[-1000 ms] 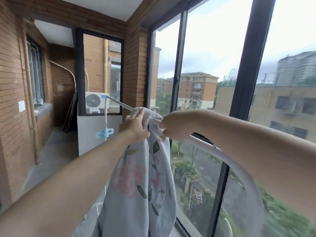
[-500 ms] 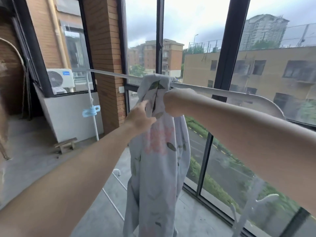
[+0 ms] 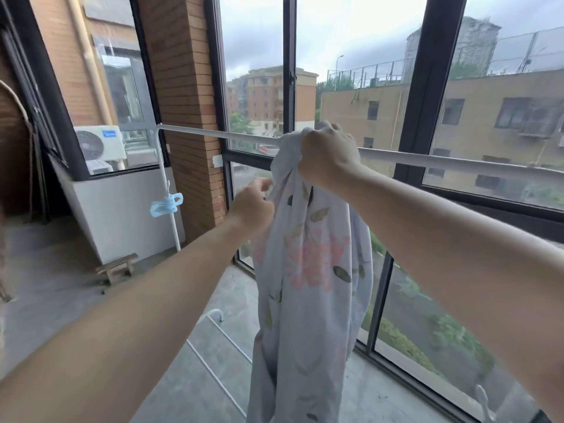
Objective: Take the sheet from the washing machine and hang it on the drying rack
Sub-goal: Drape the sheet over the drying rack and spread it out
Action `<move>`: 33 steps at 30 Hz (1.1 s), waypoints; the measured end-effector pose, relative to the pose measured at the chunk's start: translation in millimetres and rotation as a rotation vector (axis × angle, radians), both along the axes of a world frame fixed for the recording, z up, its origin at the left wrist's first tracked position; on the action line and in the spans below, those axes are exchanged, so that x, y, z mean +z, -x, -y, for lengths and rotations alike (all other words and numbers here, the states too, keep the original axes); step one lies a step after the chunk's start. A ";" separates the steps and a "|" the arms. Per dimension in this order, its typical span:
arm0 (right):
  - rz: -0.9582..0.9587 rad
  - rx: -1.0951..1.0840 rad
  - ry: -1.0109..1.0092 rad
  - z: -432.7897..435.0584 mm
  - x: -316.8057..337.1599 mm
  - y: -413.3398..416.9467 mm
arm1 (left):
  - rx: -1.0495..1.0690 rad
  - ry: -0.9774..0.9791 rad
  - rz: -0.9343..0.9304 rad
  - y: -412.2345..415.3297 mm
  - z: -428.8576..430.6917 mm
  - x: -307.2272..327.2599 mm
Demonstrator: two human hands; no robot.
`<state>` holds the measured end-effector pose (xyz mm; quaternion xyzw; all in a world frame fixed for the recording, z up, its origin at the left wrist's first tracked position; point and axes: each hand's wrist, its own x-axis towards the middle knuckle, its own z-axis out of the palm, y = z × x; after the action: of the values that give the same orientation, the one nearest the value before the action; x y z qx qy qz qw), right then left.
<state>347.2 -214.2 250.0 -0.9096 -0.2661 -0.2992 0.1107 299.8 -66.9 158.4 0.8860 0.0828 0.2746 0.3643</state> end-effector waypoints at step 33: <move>-0.012 -0.736 -0.347 -104.2 7.7 -105.4 | -0.928 0.612 -0.341 -183.0 -106.0 33.7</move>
<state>452.6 -110.0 257.7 -0.9137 0.1323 -0.3540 0.1495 482.8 39.1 192.2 0.7155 -0.1811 -0.0970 0.6677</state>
